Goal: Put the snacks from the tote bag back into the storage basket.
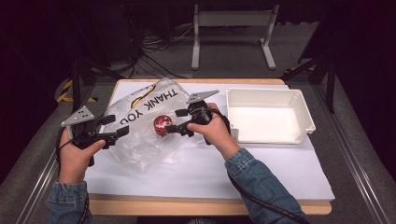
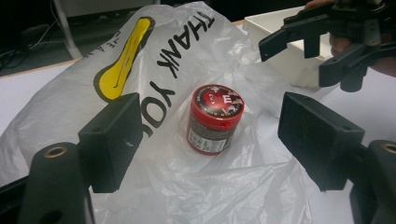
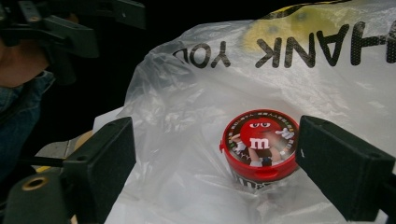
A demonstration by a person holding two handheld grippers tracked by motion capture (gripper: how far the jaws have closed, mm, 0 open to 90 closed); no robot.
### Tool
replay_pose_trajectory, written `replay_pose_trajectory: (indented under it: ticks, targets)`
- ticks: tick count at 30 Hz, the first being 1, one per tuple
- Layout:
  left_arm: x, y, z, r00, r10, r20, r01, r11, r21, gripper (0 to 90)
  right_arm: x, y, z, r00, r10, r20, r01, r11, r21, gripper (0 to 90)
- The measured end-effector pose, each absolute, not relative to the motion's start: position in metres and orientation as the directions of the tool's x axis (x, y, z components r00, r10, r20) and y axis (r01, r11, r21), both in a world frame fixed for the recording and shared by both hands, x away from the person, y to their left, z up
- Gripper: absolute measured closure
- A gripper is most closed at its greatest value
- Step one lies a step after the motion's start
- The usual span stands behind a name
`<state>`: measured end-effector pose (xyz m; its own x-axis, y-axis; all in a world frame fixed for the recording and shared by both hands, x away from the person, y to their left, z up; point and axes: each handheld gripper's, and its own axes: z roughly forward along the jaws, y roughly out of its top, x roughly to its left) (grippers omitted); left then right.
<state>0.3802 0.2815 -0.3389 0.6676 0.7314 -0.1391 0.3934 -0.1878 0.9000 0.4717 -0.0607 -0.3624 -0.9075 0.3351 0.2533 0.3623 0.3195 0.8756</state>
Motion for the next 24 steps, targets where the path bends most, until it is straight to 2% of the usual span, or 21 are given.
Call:
replay_pose_trajectory:
  ticks: [12,17,24]
  targets:
    - [0.374,0.284,-0.335,0.661,0.736,-0.150,0.401,-0.177,0.899,22.7,0.479,-0.030,-0.380,-0.885,0.426,0.188,0.360,0.369,0.857,4.9]
    - [0.371,0.287,-0.334,0.653,0.743,-0.148,0.404,-0.175,0.898,22.5,0.484,-0.021,-0.389,-0.867,0.477,0.148,0.360,0.392,0.846,4.0]
    - [0.368,0.290,-0.337,0.640,0.755,-0.145,0.414,-0.180,0.892,22.4,0.488,-0.012,-0.404,-0.860,0.495,0.127,0.361,0.413,0.836,3.8]
